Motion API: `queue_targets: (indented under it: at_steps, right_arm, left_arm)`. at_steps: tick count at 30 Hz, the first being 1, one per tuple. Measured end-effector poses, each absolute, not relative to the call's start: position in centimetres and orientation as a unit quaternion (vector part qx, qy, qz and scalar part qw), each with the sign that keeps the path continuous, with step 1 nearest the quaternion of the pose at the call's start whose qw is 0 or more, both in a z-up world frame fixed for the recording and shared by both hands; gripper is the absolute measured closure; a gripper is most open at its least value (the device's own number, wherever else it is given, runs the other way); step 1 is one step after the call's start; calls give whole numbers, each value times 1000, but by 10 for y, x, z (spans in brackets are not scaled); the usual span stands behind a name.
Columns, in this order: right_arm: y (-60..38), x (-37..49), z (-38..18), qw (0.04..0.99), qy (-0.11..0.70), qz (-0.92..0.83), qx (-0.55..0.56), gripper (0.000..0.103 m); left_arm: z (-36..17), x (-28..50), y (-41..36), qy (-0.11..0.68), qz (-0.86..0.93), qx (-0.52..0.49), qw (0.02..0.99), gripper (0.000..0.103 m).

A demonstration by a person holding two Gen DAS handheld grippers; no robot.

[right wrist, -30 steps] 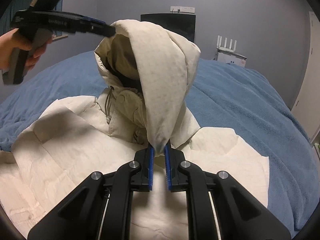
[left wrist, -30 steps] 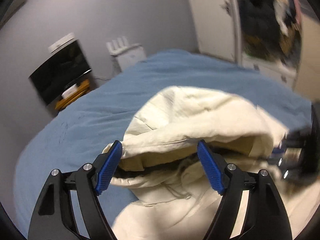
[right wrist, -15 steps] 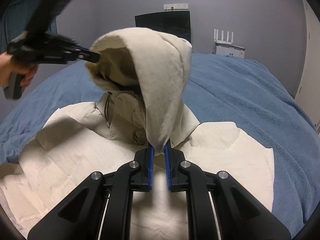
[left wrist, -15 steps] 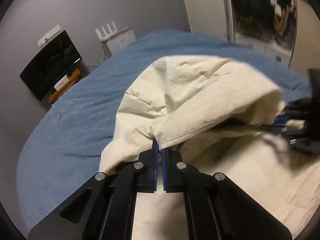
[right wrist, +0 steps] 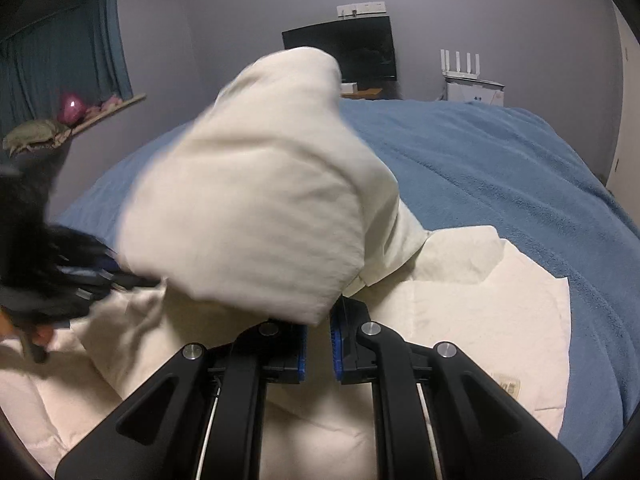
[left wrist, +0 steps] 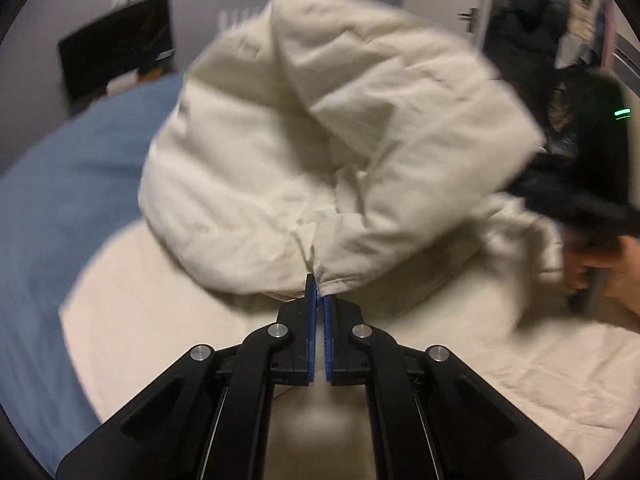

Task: Fold large clothes
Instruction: 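Fold the held hood down over the jacket body with both grippers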

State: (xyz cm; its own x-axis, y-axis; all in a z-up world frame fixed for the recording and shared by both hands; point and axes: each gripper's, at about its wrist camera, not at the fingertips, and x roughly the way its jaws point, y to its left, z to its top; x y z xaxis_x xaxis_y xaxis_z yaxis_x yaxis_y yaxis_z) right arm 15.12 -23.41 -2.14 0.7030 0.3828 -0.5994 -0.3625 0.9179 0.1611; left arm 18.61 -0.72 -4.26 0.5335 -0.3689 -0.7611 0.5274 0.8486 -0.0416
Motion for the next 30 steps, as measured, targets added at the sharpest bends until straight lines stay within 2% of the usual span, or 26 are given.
queue_targets:
  at_steps: [6,8,9,10,14,19,20,22,26,30]
  right_arm:
    - [-239,160,-34,912,359,199,11,93]
    - [-239,161,-31,904,375,206,-4,74]
    - [-239,158,-27,901,378,212,-20,50]
    - [-240,154,-22,901,374,217,-33,38]
    - [-244,133,-6,893,369,252,-56,38]
    - [-245,137,24,909,325,261,-3,38]
    - [-244,142,27,913,322,251,7,40]
    - [-240,158,30,915,328,234,28,70]
    - [-228,181,20,903,352,241,56,71]
    - [-207,196,-18,872,414,258,29,72]
  left_arm:
    - [-62,202,14,415,-233,49,878,100]
    - [-60,200,17,406,-229,55,883,100]
    - [-60,199,18,404,-230,55,884,100]
    - [-59,198,19,401,-229,57,885,100]
    - [-63,196,22,397,-226,71,887,100]
    - [-66,192,19,398,-229,99,883,100]
    - [-66,192,20,398,-230,101,882,100]
    - [-66,191,22,400,-231,98,881,99]
    - [-66,193,28,402,-232,86,881,99]
    - [-66,196,39,404,-230,68,883,96]
